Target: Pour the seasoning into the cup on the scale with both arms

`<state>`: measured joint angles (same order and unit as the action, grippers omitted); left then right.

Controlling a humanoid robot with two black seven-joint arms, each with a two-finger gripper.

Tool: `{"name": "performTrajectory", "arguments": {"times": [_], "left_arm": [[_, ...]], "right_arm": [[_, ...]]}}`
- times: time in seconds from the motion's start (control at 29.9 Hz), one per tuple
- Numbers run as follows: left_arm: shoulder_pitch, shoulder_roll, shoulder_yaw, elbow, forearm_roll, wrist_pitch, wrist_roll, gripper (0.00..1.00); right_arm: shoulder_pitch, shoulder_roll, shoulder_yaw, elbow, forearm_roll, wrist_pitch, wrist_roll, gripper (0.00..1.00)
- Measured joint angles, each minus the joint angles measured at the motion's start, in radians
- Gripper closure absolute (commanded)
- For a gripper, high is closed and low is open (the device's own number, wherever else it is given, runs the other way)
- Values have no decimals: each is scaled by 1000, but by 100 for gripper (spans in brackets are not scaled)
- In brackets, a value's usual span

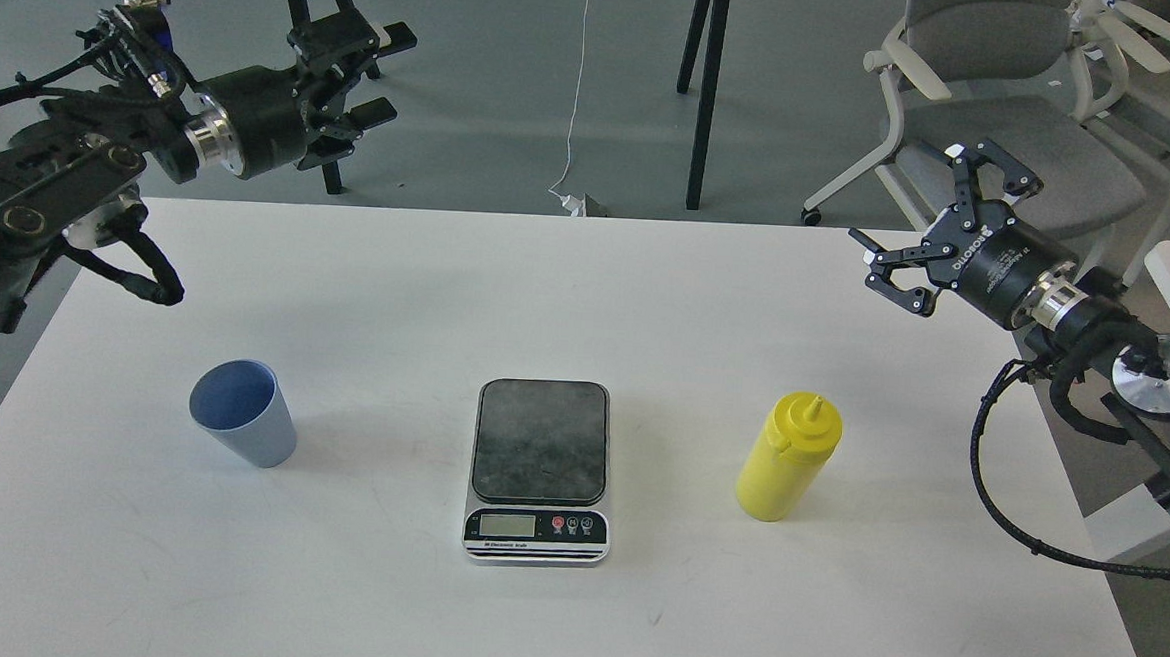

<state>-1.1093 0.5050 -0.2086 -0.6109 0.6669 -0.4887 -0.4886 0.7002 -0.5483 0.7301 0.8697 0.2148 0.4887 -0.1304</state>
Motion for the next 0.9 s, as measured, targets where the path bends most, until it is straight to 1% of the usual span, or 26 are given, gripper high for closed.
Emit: {"name": "performTrajectory", "arguments": {"times": [0.3, 0.9], "left_arm": [[0, -2, 1, 0, -42, 0, 0, 0], [1, 1, 4, 0, -43, 0, 0, 0]], "right_arm": [[-2, 0, 0, -2, 1, 0, 0, 0], [-2, 1, 2, 1, 1, 0, 1, 0]]}}
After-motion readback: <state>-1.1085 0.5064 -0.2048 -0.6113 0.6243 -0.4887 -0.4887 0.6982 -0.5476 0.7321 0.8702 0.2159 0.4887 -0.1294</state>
